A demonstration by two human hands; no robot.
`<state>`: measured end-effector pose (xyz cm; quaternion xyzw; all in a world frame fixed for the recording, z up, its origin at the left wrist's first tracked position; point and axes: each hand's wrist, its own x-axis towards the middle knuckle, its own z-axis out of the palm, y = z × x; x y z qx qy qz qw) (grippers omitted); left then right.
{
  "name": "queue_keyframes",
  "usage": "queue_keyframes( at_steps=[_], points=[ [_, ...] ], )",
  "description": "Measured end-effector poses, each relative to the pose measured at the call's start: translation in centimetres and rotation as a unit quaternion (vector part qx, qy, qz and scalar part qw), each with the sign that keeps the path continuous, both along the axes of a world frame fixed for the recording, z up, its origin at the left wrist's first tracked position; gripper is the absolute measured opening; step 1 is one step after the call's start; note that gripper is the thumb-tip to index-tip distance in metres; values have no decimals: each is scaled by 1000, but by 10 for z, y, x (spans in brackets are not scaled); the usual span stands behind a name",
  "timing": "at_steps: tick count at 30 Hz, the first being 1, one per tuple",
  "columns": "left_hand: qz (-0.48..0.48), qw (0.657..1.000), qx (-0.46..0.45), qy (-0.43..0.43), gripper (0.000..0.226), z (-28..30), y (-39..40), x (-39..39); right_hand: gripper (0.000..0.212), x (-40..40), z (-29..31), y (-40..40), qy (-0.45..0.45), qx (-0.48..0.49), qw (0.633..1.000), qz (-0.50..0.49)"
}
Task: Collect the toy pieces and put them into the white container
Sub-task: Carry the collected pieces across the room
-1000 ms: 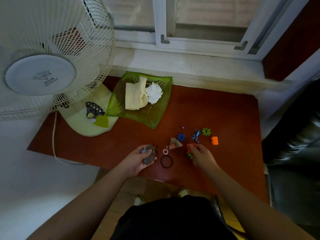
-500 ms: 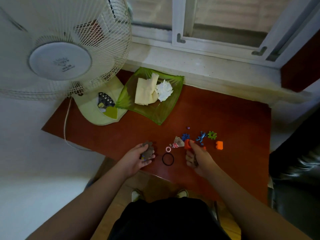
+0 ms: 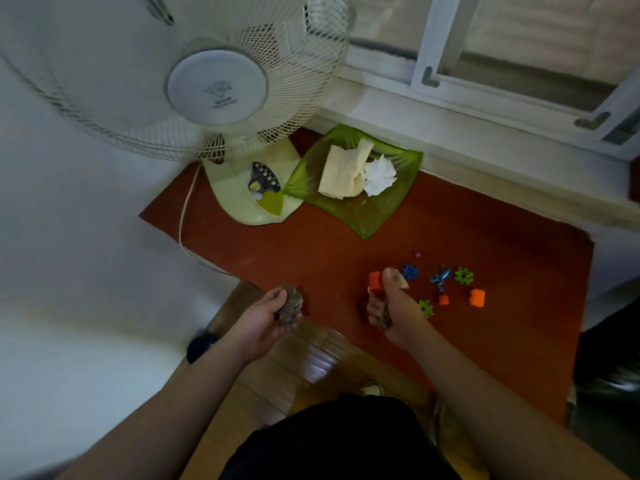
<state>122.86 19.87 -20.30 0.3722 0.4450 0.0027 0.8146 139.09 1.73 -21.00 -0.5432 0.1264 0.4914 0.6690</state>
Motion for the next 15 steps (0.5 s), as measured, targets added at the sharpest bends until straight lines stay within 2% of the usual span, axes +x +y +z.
queue_keyframes(
  at_steps=[6, 9, 12, 15],
  points=[
    [30, 999, -19, -23, 27, 5, 15, -38, 43, -40, 10, 15, 37, 8, 999, -15],
    [58, 997, -30, -31, 19, 12, 26, -68, 51, -70, 16, 29, 43, 8, 999, 15],
    [101, 993, -46, -32, 17, 11, 39, -109, 46, -107, 21, 49, 37, 18, 998, 53],
    [129, 990, -40, -30, 27, 0, 52, -154, 39, -143, 23, 71, 53, 20, 997, 50]
  ],
)
